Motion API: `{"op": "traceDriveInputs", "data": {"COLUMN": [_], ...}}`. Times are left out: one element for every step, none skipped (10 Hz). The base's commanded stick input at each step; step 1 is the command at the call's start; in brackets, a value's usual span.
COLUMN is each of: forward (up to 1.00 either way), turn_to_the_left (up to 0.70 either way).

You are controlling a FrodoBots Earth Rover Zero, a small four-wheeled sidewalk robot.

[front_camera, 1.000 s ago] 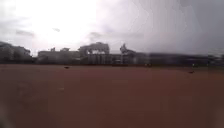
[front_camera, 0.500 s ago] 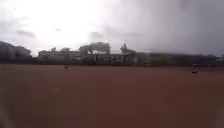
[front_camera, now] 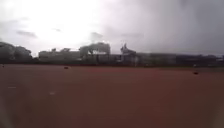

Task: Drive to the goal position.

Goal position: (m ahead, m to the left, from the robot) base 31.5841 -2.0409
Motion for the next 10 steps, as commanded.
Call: {"op": "traceDriveInputs", "data": {"forward": [0.50, 0.50, 0.50, 0.50, 0.50, 0.50, 0.50, 0.50, 0.50, 0.50], "turn_to_the_left": [0.00, 0.00, 0.00, 0.00, 0.00, 0.00, 0.00, 0.00, 0.00, 0.00]}}
